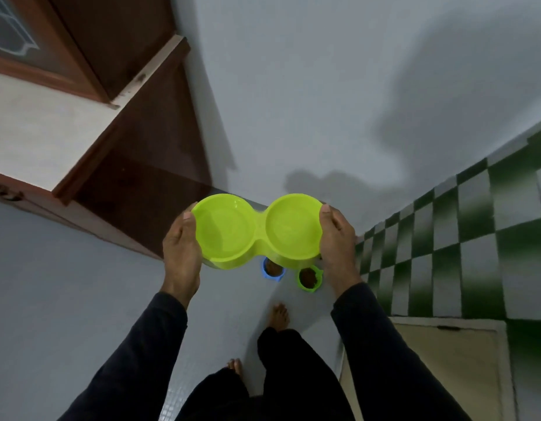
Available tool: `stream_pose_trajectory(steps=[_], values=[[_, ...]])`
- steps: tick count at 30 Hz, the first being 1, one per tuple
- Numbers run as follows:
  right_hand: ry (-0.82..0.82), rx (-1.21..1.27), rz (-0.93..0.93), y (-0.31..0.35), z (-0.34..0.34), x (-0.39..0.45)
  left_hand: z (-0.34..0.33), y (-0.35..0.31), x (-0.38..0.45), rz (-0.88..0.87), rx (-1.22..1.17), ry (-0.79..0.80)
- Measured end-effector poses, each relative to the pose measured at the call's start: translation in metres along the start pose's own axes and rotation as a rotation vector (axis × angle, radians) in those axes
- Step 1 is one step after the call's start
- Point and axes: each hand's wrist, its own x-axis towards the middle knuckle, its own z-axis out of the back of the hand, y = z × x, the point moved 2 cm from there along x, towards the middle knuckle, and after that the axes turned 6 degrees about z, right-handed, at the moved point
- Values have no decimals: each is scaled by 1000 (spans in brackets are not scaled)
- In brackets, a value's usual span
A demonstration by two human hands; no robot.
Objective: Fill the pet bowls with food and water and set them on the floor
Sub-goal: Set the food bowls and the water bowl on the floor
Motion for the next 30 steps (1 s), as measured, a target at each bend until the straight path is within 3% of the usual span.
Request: stream_pose_trajectory(steps=[16, 30], values=[[231, -46, 20, -99, -81, 180, -41, 82, 145, 43, 56, -56], [346, -84, 13, -314, -175, 281, -30, 267, 281, 122, 79, -106]])
